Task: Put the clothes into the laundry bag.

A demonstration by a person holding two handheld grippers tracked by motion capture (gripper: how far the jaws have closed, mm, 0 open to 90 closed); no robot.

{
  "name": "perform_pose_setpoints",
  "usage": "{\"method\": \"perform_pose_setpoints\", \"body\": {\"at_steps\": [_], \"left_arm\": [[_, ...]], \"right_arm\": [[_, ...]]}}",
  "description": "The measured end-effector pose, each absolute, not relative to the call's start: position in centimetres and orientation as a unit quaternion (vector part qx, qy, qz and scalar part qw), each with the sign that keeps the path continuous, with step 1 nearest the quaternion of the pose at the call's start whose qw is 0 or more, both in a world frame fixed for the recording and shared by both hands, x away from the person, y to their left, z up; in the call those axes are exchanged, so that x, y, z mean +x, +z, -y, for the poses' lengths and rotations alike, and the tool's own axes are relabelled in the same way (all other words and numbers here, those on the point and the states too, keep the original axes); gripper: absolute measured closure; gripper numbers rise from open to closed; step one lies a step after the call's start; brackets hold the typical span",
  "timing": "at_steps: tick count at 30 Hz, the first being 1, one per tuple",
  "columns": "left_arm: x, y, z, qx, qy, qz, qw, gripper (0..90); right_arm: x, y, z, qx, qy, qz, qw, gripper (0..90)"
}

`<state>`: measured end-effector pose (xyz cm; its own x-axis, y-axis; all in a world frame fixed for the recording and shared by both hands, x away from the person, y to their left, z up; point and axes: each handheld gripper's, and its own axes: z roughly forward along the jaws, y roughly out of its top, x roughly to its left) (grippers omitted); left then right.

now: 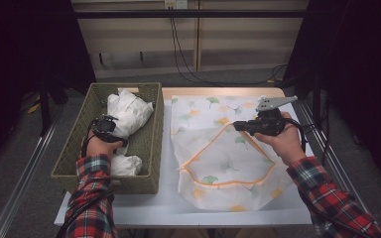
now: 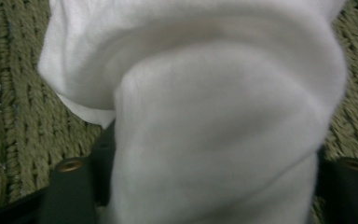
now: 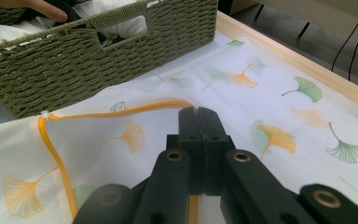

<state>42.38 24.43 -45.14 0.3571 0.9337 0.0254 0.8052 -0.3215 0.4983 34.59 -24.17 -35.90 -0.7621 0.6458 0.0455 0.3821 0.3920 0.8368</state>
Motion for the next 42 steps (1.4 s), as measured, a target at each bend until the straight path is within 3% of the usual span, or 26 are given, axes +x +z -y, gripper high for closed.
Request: {"method": "perform_pose_setpoints", "body": {"at_steps": [3, 8, 25, 42], "left_arm": [[42.2, -44.9, -24.5, 0.791, 0.154, -0.554, 0.209, 48.4], [42.0, -44.4, -24.1, 0.793, 0.162, -0.550, 0.206, 52.5], [41.7, -38.4, -22.8, 0.761, 0.145, -0.545, 0.320, 55.1], [41.6, -33.4, -21.9, 0.760, 0.129, -0.523, 0.362, 55.7]], "right_arm": [[34.5, -36.1, 24.2, 0.315, 0.454, -0.821, 0.145, 90.0], [34.5, -36.3, 24.4, 0.320, 0.450, -0.822, 0.142, 90.0], [34.6, -36.3, 25.3, 0.333, 0.456, -0.812, 0.147, 90.0], [34.7, -36.4, 25.9, 0.344, 0.457, -0.806, 0.150, 90.0]]}}
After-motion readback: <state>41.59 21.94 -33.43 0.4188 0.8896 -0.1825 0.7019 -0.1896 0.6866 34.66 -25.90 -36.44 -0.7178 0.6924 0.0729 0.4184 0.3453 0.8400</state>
